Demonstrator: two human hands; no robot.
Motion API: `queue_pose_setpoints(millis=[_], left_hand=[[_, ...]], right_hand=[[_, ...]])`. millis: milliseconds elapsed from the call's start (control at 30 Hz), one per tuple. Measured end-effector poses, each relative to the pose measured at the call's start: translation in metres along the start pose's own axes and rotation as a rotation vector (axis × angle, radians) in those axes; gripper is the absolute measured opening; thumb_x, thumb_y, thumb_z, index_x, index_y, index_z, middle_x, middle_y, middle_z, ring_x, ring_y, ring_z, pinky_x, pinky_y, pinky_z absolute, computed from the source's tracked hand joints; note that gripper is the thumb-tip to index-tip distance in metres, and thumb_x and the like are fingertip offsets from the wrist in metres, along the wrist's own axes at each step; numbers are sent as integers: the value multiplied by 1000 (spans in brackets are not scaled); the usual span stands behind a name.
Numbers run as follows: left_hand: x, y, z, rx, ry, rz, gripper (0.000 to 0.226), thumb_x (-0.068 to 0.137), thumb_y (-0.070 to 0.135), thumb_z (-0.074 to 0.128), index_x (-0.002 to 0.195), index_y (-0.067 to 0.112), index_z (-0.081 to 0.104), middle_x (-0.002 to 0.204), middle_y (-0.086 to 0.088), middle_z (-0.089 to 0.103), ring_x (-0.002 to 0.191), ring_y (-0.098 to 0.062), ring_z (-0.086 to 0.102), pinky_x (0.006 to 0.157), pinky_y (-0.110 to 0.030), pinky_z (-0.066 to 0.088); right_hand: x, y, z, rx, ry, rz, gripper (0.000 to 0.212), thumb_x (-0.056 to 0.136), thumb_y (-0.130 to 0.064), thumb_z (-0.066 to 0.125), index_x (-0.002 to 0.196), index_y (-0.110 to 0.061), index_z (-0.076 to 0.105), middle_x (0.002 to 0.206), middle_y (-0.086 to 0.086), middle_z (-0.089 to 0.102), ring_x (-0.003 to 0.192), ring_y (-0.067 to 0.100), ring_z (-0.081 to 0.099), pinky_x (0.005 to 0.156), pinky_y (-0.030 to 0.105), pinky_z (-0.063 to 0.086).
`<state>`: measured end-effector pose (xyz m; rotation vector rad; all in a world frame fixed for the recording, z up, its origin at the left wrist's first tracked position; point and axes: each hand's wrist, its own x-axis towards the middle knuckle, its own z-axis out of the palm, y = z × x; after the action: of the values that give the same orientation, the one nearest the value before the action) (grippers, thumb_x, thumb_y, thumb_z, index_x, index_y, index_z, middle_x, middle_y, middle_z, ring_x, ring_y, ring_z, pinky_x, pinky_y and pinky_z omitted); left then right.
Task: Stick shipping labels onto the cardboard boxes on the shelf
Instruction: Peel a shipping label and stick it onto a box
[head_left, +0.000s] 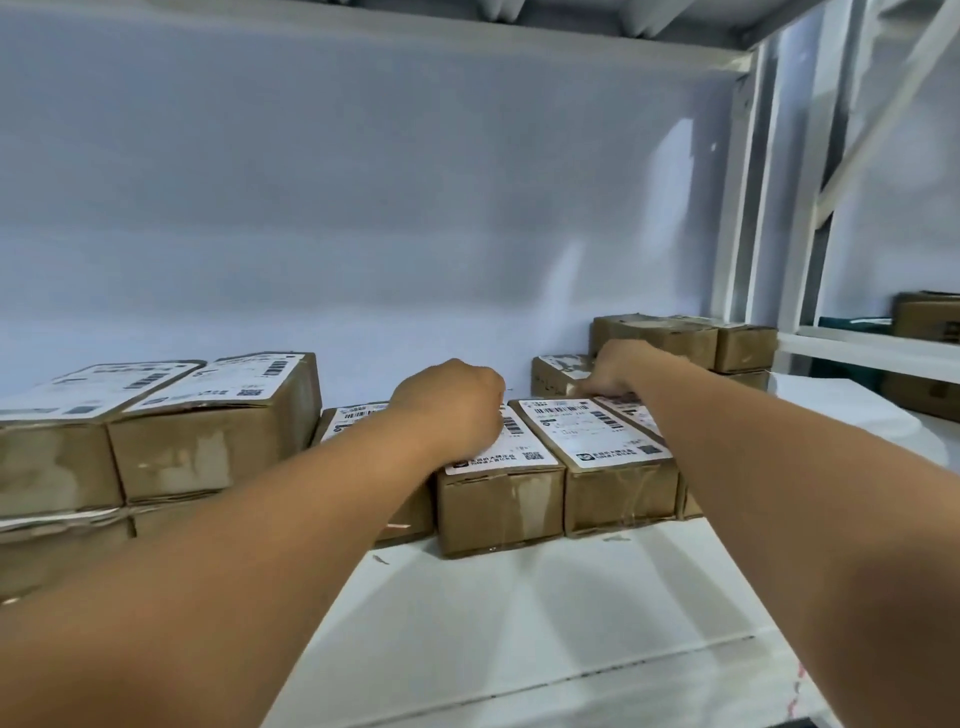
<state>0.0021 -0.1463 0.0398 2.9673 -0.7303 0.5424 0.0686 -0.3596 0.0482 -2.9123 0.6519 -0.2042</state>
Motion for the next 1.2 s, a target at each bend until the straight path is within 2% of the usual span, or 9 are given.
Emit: queue_pose_setpoints(millis=[100,233,400,500,700,833,933,1033,1200], left_hand=[[-3,4,6,59,38,26,22,93,15,40,108,17,55,110,-8,56,96,-26,52,70,-29,37],[-3,5,8,95,44,32,27,94,15,37,115,17,53,113,-8,55,101,-27,52,72,-30,37],[-4,1,12,55,91,29,26,95,20,39,115,19,54,115,-6,57,104,-27,53,72,-30,37],[-5,-1,14,-53,108,-35,26,94,24,42,113,19,57,114,-5,59,103,-26,54,74,-29,40],[-9,2,11,-79,153,-83,24,94,23,43,111,18,58,110,-6,59,97,-27,56,71,-30,40],[-17,9,-6,42,375,-75,25,92,13,45,115,16,56,110,-5,59,98,-28,56,66,-33,37],[-24,12,-26,-193,445,-148,29,94,15,44,122,17,51,115,-5,60,103,-28,56,71,-32,41],[-45,20,-43,-406,388,-185,46,94,31,49,137,20,37,130,-4,54,117,-25,51,84,-34,42],[-94,24,-52,-685,254,-39,94,77,42,73,149,20,15,149,-4,32,134,-20,34,102,-29,32]], right_hand=[[4,-2,2,-21,52,49,70,73,-68,62,119,-17,55,122,5,57,120,33,48,105,54,20],[2,-8,8,69,15,73,102,65,-82,54,138,-13,39,139,10,49,127,37,45,108,54,24],[-7,-11,8,38,165,94,67,80,-64,57,127,-16,52,121,7,59,109,30,55,93,43,40],[-6,-10,8,176,170,18,69,78,-51,67,128,-9,46,118,11,58,102,31,57,82,39,51],[-26,-9,-14,269,424,-103,66,77,-50,66,121,-10,39,114,18,57,107,37,52,87,42,48],[-67,-14,-36,504,553,-182,58,78,-45,66,118,-13,40,121,18,45,115,35,39,92,37,37],[-108,-21,-50,741,579,-257,52,76,-38,69,113,-14,41,121,12,35,102,25,46,90,30,40],[-155,-24,-57,905,502,-267,47,75,-37,70,107,-18,42,116,6,31,78,10,47,79,27,46],[-222,-29,-47,1043,385,-232,46,69,-47,71,97,-24,43,113,3,30,92,19,52,80,29,43]])
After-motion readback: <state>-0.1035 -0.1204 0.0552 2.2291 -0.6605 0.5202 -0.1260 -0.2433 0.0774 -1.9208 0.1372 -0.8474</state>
